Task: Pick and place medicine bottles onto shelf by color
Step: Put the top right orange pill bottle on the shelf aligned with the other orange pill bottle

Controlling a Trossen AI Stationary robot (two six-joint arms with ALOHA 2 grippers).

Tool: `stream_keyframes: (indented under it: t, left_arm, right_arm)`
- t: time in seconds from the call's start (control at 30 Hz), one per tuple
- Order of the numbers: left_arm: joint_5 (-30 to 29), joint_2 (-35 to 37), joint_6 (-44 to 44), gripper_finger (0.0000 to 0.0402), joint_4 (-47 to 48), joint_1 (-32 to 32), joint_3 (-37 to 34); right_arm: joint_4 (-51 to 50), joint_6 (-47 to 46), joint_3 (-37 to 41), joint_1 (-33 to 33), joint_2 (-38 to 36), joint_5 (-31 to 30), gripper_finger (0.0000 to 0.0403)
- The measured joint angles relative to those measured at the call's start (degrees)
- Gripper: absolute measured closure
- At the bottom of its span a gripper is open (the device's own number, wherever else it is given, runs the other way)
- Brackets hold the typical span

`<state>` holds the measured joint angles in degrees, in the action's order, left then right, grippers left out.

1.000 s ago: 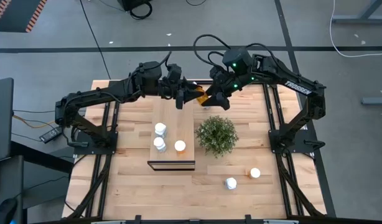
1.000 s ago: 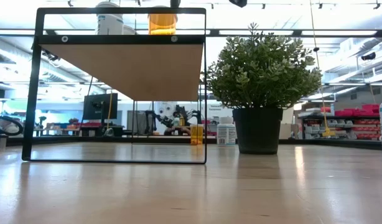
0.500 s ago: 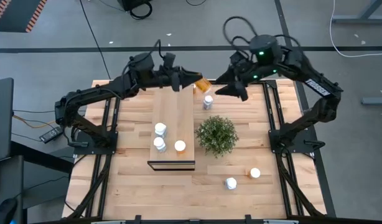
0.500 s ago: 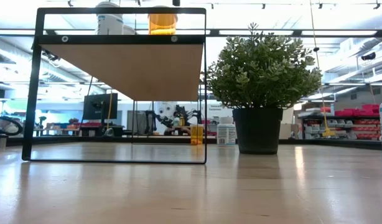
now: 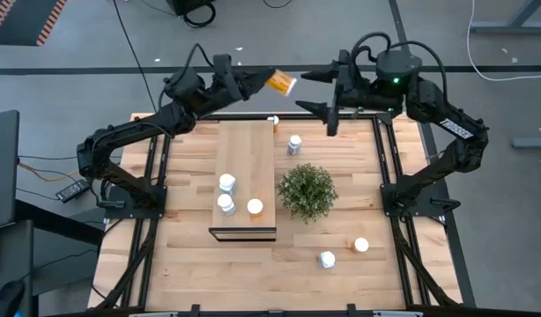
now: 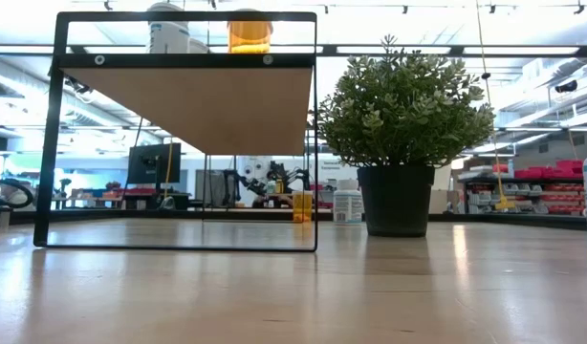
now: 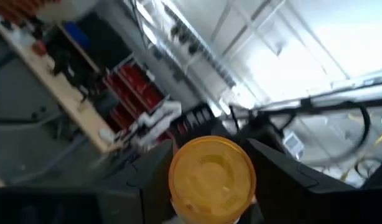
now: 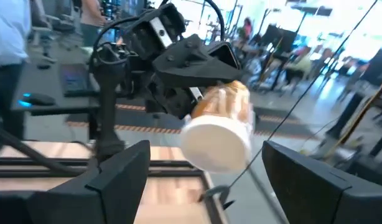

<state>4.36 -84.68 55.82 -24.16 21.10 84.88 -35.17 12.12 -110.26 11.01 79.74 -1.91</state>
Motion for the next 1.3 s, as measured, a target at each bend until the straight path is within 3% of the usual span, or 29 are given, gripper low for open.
stream_keyframes:
  t: [0.27, 0.6, 0.87, 1.3]
  left_arm:
    - [-2.8, 0.0, 0.3, 0.0210, -1.9, -0.1, 0.0]
    - [-3.6, 0.0, 0.5, 0.0194, -3.1, 0.0, 0.0]
    - [-3.6, 0.0, 0.6, 0.0212, -3.8, 0.0, 0.0]
    - [-3.6, 0.0, 0.6, 0.0206, -3.6, -0.5, 0.0]
  right_arm:
    - [8.0, 6.1, 0.0, -1.8, 2.2, -10.1, 0.0086]
    - [8.7, 4.8, 0.0, -1.8, 3.8, -9.7, 0.0086]
    - [8.9, 3.8, 0.0, -1.4, 4.8, -9.6, 0.0086]
    - [9.7, -0.2, 0.0, -1.0, 4.8, -9.6, 0.0086]
